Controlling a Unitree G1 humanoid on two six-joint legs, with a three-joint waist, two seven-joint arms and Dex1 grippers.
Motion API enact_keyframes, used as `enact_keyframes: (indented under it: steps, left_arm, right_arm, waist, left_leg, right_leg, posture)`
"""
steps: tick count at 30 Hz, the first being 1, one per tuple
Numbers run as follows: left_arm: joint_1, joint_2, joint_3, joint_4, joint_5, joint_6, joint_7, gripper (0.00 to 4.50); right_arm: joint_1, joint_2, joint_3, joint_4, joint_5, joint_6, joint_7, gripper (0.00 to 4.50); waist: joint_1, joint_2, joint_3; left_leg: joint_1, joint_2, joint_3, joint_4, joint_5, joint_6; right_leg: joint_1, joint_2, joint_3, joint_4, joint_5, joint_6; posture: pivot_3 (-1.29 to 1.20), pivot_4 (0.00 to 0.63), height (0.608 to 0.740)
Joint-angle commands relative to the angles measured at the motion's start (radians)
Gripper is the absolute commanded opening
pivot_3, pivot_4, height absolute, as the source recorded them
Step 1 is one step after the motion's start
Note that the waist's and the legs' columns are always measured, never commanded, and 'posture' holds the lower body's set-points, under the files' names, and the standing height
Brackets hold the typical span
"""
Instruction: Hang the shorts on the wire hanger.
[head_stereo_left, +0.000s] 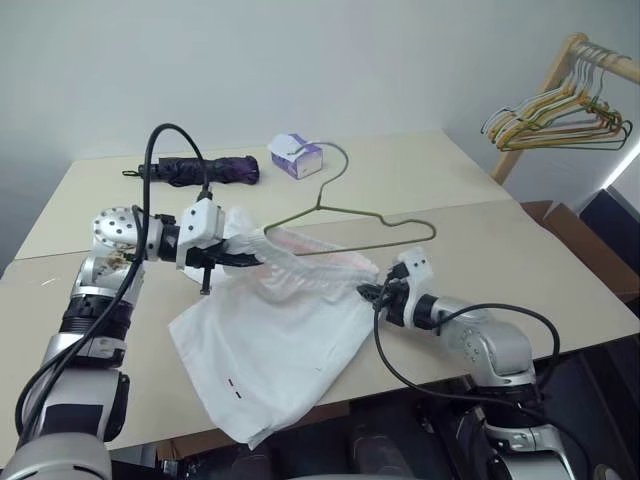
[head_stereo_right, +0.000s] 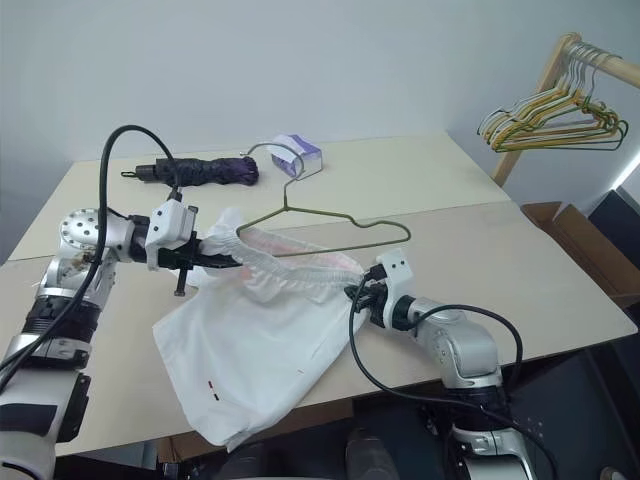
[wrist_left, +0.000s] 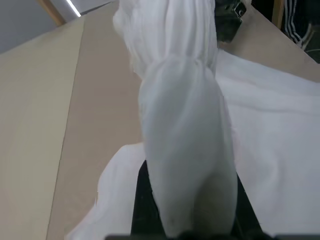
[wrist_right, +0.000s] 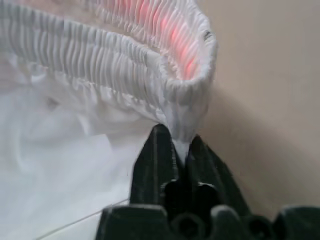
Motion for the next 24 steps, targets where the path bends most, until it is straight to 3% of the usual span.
enact_keyframes:
  steps: [1, 8, 24]
  left_arm:
    - [0.0, 0.036, 0.029, 0.014, 0.023, -0.03, 0.022, 0.0]
    - [0.032, 0.062, 0.017, 0.089, 0.081, -0.095, 0.033, 0.0]
    - [0.06, 0.075, 0.006, 0.126, 0.1, -0.163, 0.001, 0.0]
  right_arm:
    - [-0.003, -0.035, -0.083, -0.052, 0.025, -0.039, -0.01, 0.05]
    - [-0.016, -0.129, -0.15, -0.044, 0.05, -0.029, 0.0, 0.05]
    - [-0.057, -0.235, -0.135, 0.017, 0.066, -0.019, 0.028, 0.05]
  waist:
    - [0.0, 0.0, 0.0]
    - [-0.001, 0.0, 0.0]
    - [0.0, 0.0, 0.0]
  left_leg:
    - [0.0, 0.0, 0.0, 0.0, 0.0, 0.0]
    - [0.0, 0.0, 0.001, 0.0, 0.0, 0.0]
    - [0.0, 0.0, 0.001, 0.0, 0.0, 0.0]
  right_leg:
    - [0.0, 0.0, 0.0, 0.0, 0.0, 0.0]
    - [0.0, 0.0, 0.0, 0.0, 0.0, 0.0]
    - [0.0, 0.0, 0.0, 0.0, 0.0, 0.0]
  posture:
    - [-0.1, 0.0, 0.74]
    - [-0.11, 0.0, 0.74]
    - [-0.11, 0.009, 0.74]
